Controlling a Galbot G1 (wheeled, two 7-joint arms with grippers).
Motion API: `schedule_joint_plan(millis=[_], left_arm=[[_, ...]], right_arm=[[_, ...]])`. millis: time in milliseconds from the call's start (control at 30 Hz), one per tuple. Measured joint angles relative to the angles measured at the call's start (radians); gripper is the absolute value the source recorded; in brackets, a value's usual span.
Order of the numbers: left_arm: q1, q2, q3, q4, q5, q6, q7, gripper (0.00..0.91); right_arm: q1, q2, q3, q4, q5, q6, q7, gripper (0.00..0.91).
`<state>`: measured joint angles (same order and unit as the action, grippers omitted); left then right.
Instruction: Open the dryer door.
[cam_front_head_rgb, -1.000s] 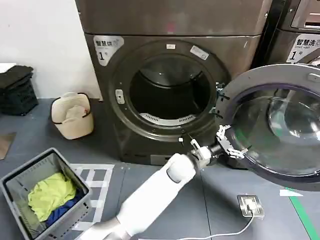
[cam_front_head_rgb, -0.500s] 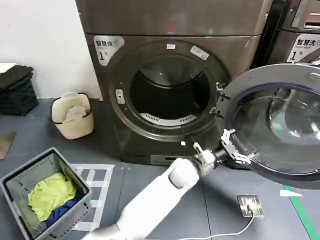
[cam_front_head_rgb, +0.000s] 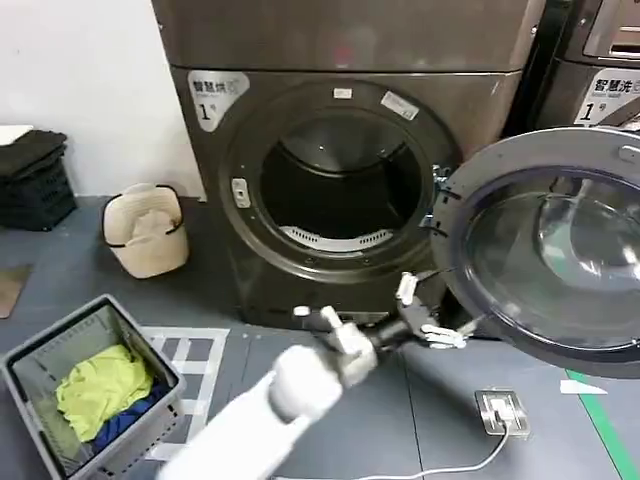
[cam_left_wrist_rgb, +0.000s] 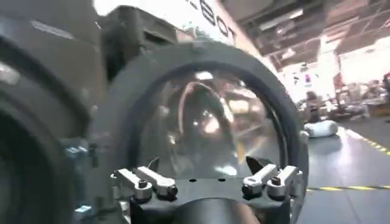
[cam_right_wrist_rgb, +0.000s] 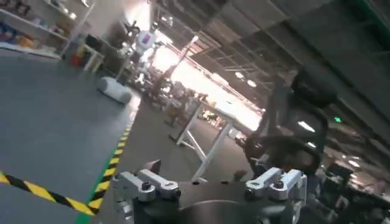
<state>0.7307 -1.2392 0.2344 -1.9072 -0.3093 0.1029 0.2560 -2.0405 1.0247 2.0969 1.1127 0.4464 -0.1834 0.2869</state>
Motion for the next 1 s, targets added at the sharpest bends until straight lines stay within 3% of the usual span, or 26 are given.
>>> schedule_joint_plan(millis=[133,400,633,1000], left_arm=[[0.082,0.126,-0.078,-0.116,-0.043,0.025,-0.014,0.907],[0.249,0.338,-0.308,-0.263,-0.202,0.213,-0.162,0.907],[0.390,0.460,-0.534,-0.328,-0.472,0.389,-0.391,0.907],[0.518,0.539,-0.871,-0.353,-0.902,0.607,-0.715,0.907]], right_arm=[[0.003,0.000,0.008,0.007,0.005,0.004,-0.020,0.907],[0.011,0.000,0.015,0.028,0.027,-0.032,-0.042,0.907],[0.024,-0.018,0.031,-0.014,0.021,-0.067,-0.049,0.907],[0.010,-0.043,0.071,-0.106,0.023,-0.050,-0.129,0.907]])
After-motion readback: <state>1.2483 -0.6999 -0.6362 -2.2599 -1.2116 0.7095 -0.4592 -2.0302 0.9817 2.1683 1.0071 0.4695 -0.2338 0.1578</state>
